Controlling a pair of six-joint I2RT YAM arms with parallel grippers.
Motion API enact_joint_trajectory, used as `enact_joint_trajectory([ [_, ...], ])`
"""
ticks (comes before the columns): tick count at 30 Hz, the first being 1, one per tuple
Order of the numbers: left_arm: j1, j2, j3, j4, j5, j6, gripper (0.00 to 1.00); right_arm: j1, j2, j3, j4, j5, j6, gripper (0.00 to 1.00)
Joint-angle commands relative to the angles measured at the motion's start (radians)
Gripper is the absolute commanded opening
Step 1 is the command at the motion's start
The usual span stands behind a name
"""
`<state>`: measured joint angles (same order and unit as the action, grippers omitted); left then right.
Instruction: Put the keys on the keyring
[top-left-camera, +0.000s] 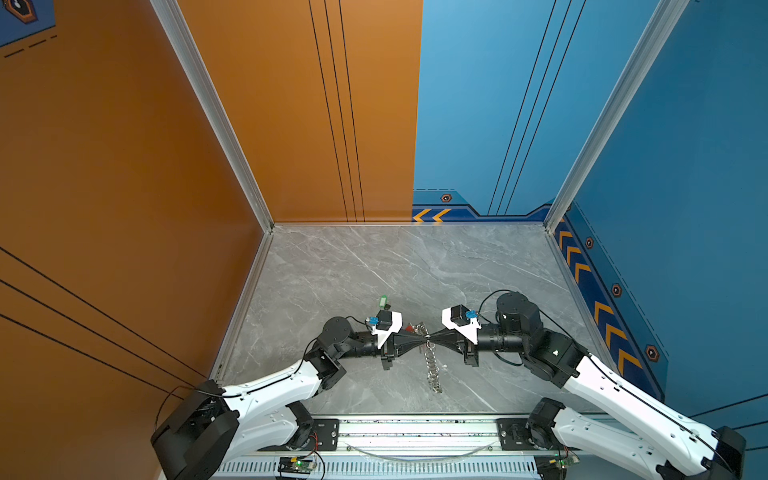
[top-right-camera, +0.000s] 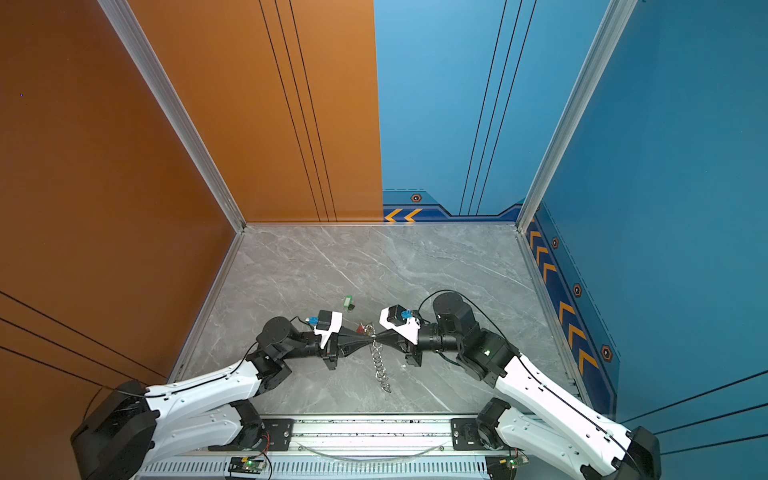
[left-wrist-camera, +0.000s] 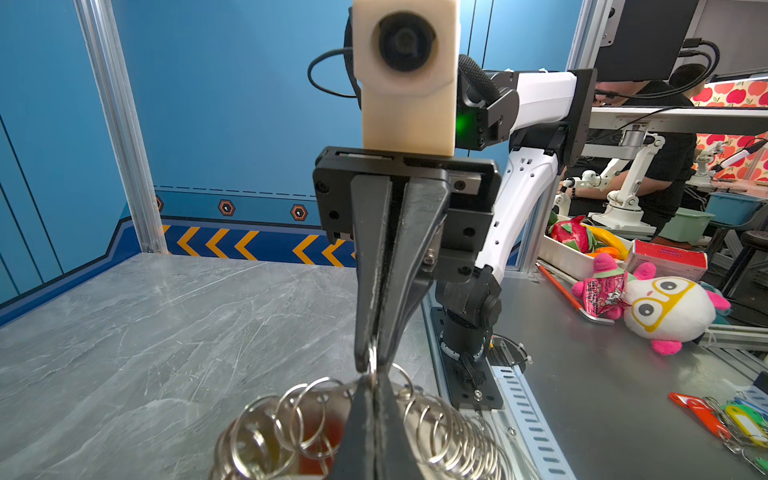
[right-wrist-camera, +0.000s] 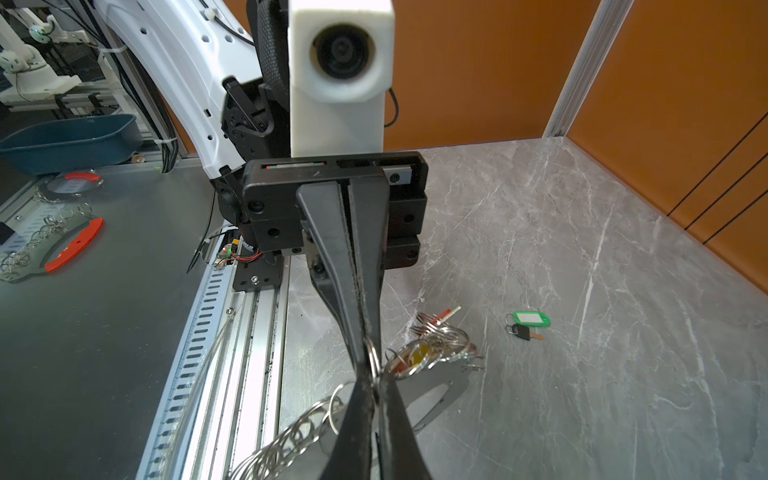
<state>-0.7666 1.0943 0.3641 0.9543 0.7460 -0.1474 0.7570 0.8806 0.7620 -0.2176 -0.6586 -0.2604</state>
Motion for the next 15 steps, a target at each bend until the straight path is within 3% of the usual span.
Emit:
enact_joint_trajectory([
  [1,-0.008,0.003,0.015,0.066,0.008,0.005,0.0,0.008,0.009,0.053,-0.062,0.026,-0.022,0.01],
  [7,-0.003,-0.043,-0.01,-0.064,-0.157,0.099,0.23,0.051,0.028,0.171,-0.288,0.229,-0.098,0.0],
  [11,-0.01,-0.087,-0.012,-0.144,-0.216,0.149,0.26,0.11,0.091,0.287,-0.484,0.375,-0.164,0.0],
  [15,-0.016,-0.057,0.0,-0.145,-0.192,0.146,0.26,0.146,0.147,0.362,-0.56,0.415,-0.185,0.0],
])
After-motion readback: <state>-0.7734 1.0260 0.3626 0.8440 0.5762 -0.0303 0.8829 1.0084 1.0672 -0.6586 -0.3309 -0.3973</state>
